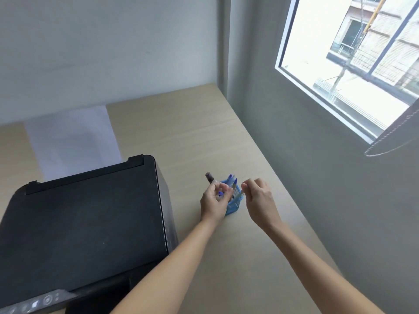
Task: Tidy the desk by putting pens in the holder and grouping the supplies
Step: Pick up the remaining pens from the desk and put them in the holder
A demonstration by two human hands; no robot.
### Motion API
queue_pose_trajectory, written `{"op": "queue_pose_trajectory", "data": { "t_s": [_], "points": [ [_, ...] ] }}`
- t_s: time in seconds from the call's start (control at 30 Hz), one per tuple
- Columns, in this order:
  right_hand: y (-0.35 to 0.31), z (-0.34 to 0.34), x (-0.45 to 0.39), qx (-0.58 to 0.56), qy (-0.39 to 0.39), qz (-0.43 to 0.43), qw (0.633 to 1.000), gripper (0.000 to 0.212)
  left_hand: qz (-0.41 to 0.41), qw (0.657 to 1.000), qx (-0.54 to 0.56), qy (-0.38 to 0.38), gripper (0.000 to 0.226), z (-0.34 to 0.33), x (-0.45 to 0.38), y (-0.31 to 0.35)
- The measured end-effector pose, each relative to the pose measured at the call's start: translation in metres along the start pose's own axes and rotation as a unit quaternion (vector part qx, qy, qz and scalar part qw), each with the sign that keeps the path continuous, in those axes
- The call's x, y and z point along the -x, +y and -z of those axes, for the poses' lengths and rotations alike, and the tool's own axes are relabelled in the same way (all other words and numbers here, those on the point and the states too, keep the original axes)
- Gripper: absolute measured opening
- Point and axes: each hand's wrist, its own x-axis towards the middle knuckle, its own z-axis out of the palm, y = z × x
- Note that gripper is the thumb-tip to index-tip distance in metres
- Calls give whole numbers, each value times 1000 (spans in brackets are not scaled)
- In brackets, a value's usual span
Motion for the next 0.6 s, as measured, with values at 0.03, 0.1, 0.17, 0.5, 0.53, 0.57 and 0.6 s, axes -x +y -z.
{"op": "queue_pose_trajectory", "data": {
  "t_s": [0.03,0.1,0.17,0.5,0.53,0.57,0.6],
  "points": [
    [3,-6,-1,19,-6,0,1000,25,-6,1000,4,2,17,1,-1,1],
    [7,-16,-1,51,-28,-1,998,27,-6,1000,22,2,26,3,-2,3],
    [9,-22,1,60,-44,-9,997,28,-3,1000,25,4,29,6,-3,5],
    [-57,11,6,-11,-12,62,998,22,-100,992,25,74,11,67,39,45],
    [-72,12,9,-19,-23,76,997,20,-110,990,32,77,9,82,50,47],
    [-85,12,12,-27,-32,91,995,20,-115,990,38,78,9,95,59,50],
    [-102,10,16,-31,-41,108,993,22,-120,988,43,85,9,112,71,52]
  ]
}}
